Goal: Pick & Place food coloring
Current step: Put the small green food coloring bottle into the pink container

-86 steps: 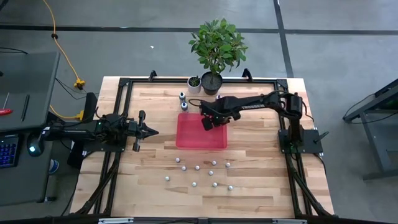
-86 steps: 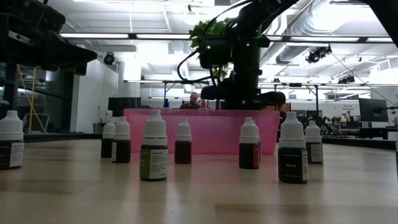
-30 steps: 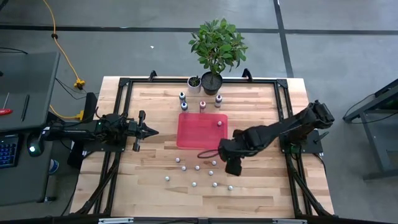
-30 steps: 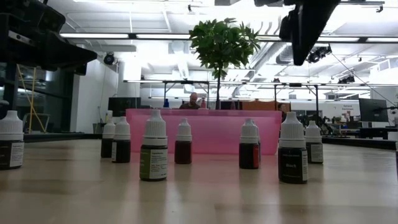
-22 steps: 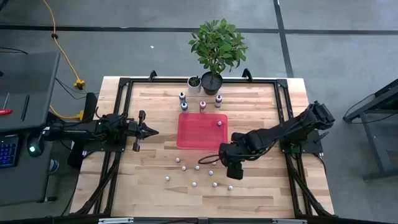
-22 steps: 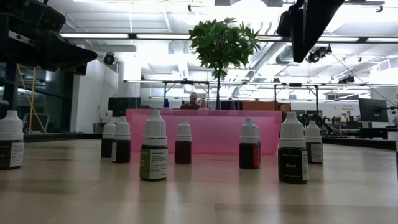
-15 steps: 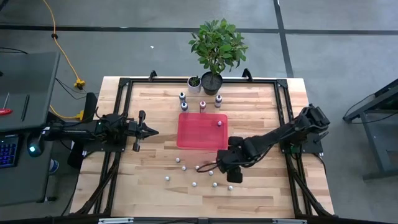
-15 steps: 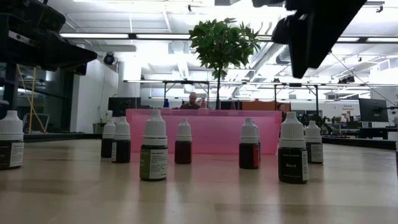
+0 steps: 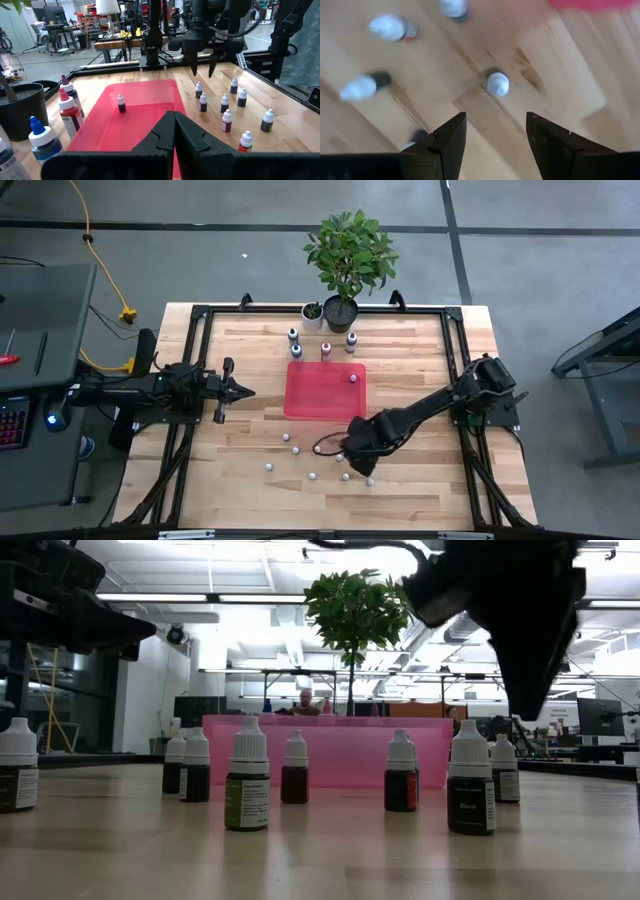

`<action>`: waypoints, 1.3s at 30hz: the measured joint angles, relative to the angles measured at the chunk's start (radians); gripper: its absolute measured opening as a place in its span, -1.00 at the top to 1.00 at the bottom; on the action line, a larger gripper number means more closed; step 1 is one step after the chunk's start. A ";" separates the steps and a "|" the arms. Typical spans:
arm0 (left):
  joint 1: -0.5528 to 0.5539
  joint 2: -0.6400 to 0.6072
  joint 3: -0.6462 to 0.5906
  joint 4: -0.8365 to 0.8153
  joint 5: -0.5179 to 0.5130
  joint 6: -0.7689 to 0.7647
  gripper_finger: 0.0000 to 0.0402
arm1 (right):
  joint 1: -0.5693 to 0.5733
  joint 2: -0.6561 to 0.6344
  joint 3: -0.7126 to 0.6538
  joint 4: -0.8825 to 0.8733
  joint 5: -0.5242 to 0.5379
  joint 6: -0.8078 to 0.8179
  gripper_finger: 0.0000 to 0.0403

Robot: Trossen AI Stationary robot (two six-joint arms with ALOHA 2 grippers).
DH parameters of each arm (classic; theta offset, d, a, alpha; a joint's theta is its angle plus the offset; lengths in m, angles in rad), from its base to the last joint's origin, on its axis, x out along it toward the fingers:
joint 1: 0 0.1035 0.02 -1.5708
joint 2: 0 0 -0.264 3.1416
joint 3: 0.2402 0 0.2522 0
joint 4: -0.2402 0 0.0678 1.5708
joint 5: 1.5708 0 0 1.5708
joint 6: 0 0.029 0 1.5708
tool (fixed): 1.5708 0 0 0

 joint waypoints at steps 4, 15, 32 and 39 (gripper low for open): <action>0.000 0.000 0.000 0.000 0.000 0.000 1.00 | -0.013 0.000 0.000 -0.003 0.007 0.234 0.03; 0.000 0.000 0.000 0.000 0.000 0.000 1.00 | -0.059 0.072 0.000 0.044 -0.040 0.408 0.03; 0.000 0.000 0.000 0.000 0.000 0.000 1.00 | -0.089 0.108 0.000 0.071 -0.086 0.401 0.09; 0.000 0.000 0.000 0.000 0.000 0.000 1.00 | -0.089 0.108 0.000 0.065 -0.092 0.376 0.32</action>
